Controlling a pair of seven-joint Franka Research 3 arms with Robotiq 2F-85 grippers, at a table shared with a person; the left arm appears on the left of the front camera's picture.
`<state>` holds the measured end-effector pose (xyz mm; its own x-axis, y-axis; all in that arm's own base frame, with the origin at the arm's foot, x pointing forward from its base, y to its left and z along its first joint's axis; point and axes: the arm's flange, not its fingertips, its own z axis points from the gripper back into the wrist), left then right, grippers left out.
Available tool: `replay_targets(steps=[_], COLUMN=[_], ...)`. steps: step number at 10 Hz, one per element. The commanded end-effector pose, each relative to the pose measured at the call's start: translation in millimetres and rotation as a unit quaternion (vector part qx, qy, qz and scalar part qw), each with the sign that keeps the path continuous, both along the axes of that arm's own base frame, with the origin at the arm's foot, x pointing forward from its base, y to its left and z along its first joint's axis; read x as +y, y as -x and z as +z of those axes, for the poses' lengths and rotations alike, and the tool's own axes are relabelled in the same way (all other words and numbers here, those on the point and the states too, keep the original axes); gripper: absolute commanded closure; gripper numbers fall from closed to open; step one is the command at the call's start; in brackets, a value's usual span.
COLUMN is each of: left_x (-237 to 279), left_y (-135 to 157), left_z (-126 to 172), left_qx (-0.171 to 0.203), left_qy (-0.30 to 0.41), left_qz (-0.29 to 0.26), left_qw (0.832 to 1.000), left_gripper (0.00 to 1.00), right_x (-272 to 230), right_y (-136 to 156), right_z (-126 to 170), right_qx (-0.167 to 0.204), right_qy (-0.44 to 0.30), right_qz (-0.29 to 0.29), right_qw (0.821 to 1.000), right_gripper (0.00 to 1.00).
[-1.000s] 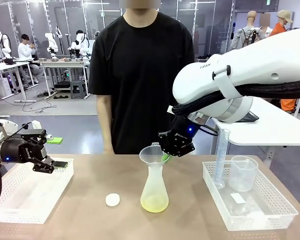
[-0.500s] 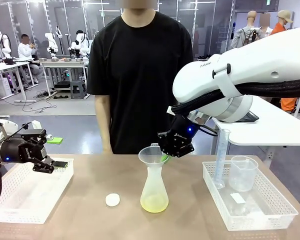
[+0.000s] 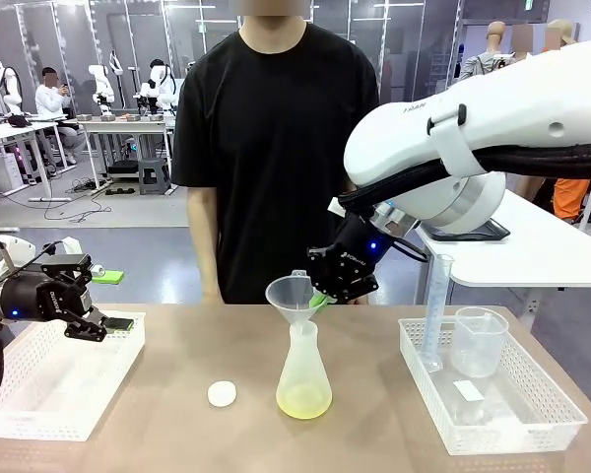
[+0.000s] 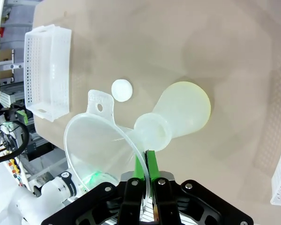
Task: Prepare the solutions needed for the experiment.
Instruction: Once the solution is in the Big flask , pick up the Plastic Funnel and place it back into the right Organizing basket.
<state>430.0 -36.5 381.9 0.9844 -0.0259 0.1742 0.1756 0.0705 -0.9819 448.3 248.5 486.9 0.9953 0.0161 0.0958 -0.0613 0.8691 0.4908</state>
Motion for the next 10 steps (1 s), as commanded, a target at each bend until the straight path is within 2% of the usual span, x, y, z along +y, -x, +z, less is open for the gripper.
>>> replay_targets(steps=[1, 5, 10], left_x=[-1.3, -1.3, -1.3], left_y=[-0.6, -0.6, -0.6], left_z=[1.9, 1.9, 1.9], left_qx=[-0.006, -0.006, -0.006], left_qy=[0.006, 0.006, 0.006], left_qz=[0.003, 0.003, 0.003], left_qw=[1.0, 1.0, 1.0], left_gripper=[0.0, 0.0, 0.0], right_x=[-5.3, -16.7, -20.2], right_y=[15.6, 37.2, 48.1], right_z=[9.0, 42.9, 64.0], right_qx=[-0.024, -0.076, -0.103], right_qy=[-0.017, -0.043, -0.045], right_qz=[0.013, 0.019, 0.031], right_qw=[0.999, 0.996, 0.993], right_gripper=[1.0, 1.0, 1.0])
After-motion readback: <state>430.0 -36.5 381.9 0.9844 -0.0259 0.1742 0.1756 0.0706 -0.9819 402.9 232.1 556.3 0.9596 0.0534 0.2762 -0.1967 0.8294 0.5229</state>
